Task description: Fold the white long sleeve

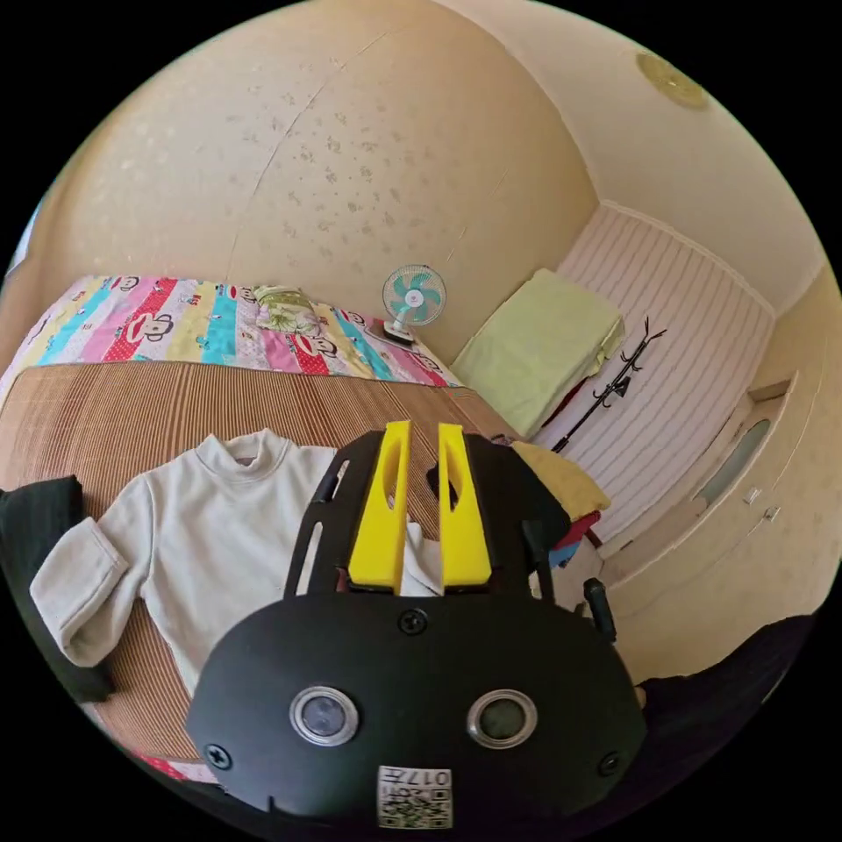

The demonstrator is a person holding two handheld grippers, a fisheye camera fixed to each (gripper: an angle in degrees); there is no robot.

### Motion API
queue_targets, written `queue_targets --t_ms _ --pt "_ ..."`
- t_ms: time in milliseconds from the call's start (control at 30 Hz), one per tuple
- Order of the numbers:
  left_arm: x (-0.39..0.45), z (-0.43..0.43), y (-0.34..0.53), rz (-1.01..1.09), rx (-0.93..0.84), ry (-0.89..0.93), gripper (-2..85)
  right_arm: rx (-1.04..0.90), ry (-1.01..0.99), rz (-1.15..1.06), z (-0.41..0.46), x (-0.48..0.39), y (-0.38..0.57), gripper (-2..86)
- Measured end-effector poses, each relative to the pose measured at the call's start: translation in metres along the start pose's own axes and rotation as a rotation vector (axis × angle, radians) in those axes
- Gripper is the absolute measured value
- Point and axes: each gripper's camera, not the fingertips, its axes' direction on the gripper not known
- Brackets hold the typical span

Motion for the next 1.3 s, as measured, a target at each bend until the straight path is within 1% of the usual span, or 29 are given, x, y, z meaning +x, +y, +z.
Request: queue_targets --t_ms 100,167,233,267,333,367,433,467,533,567,600,633,667,700,767,800,833,867,900,933,967,1000,1033,1067,1100,1167,1200,1267,1300 --pt "-0.036 0.009 0.070 -0.151 -0.055 -0.041 9.5 0.086 -0.021 0.147 -0.032 0.042 0.006 10.1" --pt "-0.066 -0.001 0.113 -0.260 -0.076 -0.117 10.5 0.169 -0.098 0.336 -0.044 0.083 0.009 12.7" --pt "-0.099 -0.027 0.154 -0.350 -0.076 -0.252 10.7 0.244 -0.208 0.454 -0.048 0.108 0.011 13.2" --pt "-0.105 -0.034 0.159 -0.355 -0.075 -0.293 10.7 0.281 -0.264 0.512 -0.047 0.120 0.011 13.0" --pt "-0.123 -0.056 0.165 -0.327 -0.090 -0.497 10.6 0.325 -0.319 0.570 -0.046 0.131 0.009 12.5" --pt "-0.128 -0.059 0.163 -0.312 -0.101 -0.545 10.6 0.358 -0.355 0.600 -0.046 0.137 0.007 11.5" --pt "-0.153 -0.056 0.148 -0.218 -0.172 -0.684 10.9 0.379 -0.390 0.659 -0.045 0.147 0.003 8.5" --pt "-0.161 -0.053 0.143 -0.196 -0.197 -0.710 11.0 0.378 -0.395 0.704 -0.043 0.152 0.002 5.5" --pt "-0.197 -0.033 0.132 -0.117 -0.310 -0.800 11.6 0.386 -0.433 0.732 -0.047 0.155 0.003 4.6" --pt "-0.207 -0.026 0.130 -0.109 -0.349 -0.818 11.7 0.404 -0.460 0.702 -0.056 0.147 0.005 4.2" --pt "-0.228 -0.013 0.131 -0.108 -0.429 -0.835 11.7 0.414 -0.473 0.668 -0.064 0.140 0.005 4.0" --pt "-0.248 -0.001 0.136 -0.122 -0.506 -0.826 11.6 0.441 -0.499 0.562 -0.083 0.121 0.005 3.8" --pt "-0.259 0.005 0.140 -0.135 -0.547 -0.818 11.4 0.481 -0.488 0.437 -0.108 0.098 0.006 3.7" --pt "-0.280 0.014 0.151 -0.184 -0.624 -0.807 10.9 0.505 -0.463 0.368 -0.122 0.084 0.007 3.6" --pt "-0.296 0.004 0.159 -0.285 -0.574 -0.754 8.9 0.622 -0.250 0.086 -0.179 0.037 0.014 3.5" --pt "-0.303 -0.011 0.161 -0.369 -0.512 -0.726 5.8 0.653 -0.174 0.022 -0.191 0.027 0.016 3.6" --pt "-0.312 -0.026 0.164 -0.466 -0.459 -0.649 4.1 0.706 -0.017 -0.053 -0.207 0.018 0.019 3.7" --pt "-0.315 -0.036 0.166 -0.516 -0.417 -0.605 3.8 0.732 0.109 -0.044 -0.214 0.023 0.019 3.7" --pt "-0.318 -0.059 0.171 -0.597 -0.290 -0.528 3.6 0.732 0.143 -0.018 -0.214 0.030 0.018 3.7" --pt "-0.314 -0.084 0.173 -0.646 -0.132 -0.456 3.5 0.697 0.159 0.056 -0.209 0.052 0.013 3.7" --pt "-0.310 -0.096 0.174 -0.658 -0.048 -0.420 3.5 0.626 0.140 0.161 -0.198 0.080 0.006 3.8" --pt "-0.300 -0.115 0.172 -0.682 0.098 -0.373 3.4 0.586 0.123 0.217 -0.191 0.094 0.003 3.8" --pt "-0.286 -0.127 0.163 -0.673 0.202 -0.322 3.5 0.541 0.060 0.287 -0.179 0.116 0.001 3.8" --pt "-0.279 -0.128 0.157 -0.657 0.238 -0.291 3.5 0.560 -0.014 0.313 -0.173 0.127 0.003 3.8" --pt "-0.263 -0.125 0.139 -0.611 0.286 -0.221 3.4 0.577 -0.036 0.322 -0.171 0.129 0.004 3.8" --pt "-0.234 -0.102 0.109 -0.535 0.294 -0.119 3.5 0.594 -0.024 0.349 -0.168 0.126 0.001 3.7" --pt "-0.212 -0.078 0.089 -0.469 0.269 -0.057 3.6 0.589 -0.013 0.353 -0.168 0.123 -0.001 3.7" --pt "-0.175 -0.031 0.068 -0.343 0.199 0.019 4.3 0.575 0.018 0.379 -0.168 0.111 -0.011 3.7" --pt "-0.154 0.006 0.061 -0.279 0.119 0.058 4.9 0.575 0.019 0.381 -0.168 0.108 -0.013 3.7"
